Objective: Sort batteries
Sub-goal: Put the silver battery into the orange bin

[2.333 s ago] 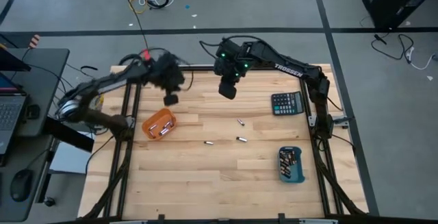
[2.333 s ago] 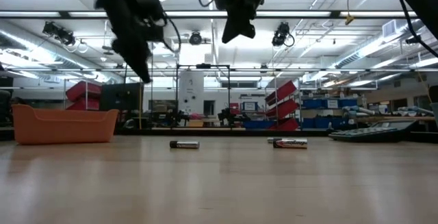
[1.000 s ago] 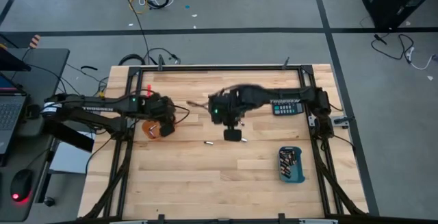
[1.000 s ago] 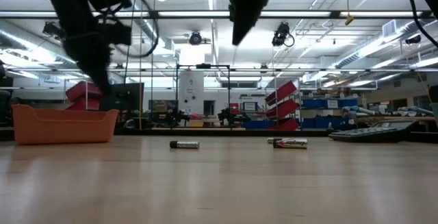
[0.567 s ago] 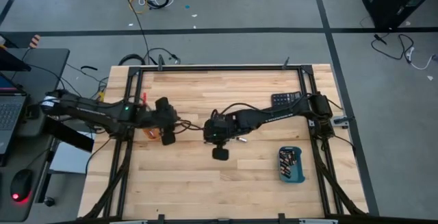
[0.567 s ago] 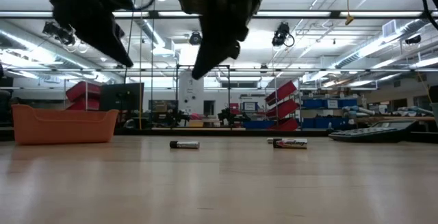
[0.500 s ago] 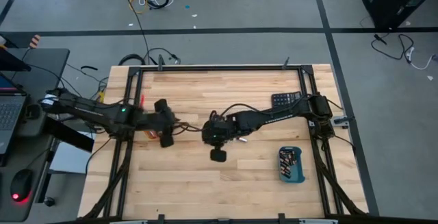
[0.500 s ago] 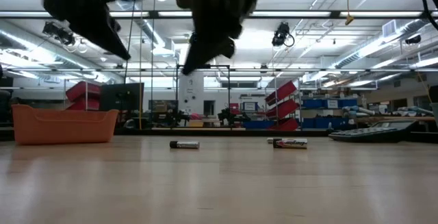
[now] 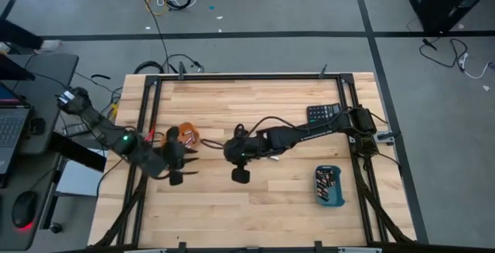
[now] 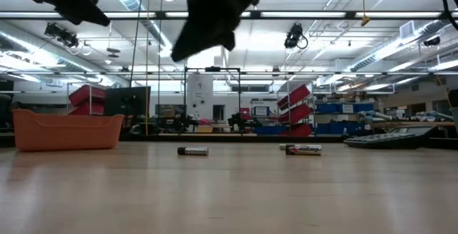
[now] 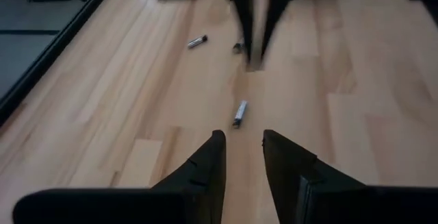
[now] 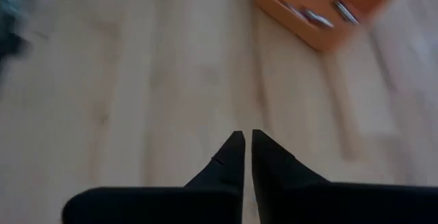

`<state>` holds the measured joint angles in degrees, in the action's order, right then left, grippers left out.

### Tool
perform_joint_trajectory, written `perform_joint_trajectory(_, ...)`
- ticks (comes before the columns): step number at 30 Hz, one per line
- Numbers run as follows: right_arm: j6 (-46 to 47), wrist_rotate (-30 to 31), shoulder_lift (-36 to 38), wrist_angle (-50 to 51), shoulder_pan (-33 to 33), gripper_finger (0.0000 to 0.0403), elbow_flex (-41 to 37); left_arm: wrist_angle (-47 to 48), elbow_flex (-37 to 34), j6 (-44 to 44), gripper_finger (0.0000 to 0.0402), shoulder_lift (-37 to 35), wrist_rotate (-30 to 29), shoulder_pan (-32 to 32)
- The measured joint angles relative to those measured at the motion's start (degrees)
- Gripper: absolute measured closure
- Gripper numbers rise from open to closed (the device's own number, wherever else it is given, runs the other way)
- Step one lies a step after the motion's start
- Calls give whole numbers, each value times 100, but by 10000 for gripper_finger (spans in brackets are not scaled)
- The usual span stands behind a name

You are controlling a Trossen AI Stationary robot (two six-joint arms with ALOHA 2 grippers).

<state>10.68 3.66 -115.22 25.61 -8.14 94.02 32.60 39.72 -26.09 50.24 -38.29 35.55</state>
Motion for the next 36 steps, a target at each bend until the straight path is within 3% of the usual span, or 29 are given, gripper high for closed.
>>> perform_joint_trajectory(6,-31,763,0,290,-93,338,-198,99,0,-420,307,0,-681,662)
perform_joint_trajectory(15,-33,1013,-2,-912,-224,262,-1368,521,0,-900,307,0,-855,885)
perform_joint_trajectory(26,418,1055,-2,-3281,-221,258,-2764,219,-262,-701,307,0,-978,883)
perform_joint_trajectory(36,424,1144,-186,-3700,-219,260,-2973,-367,-618,-522,307,0,-1142,881)
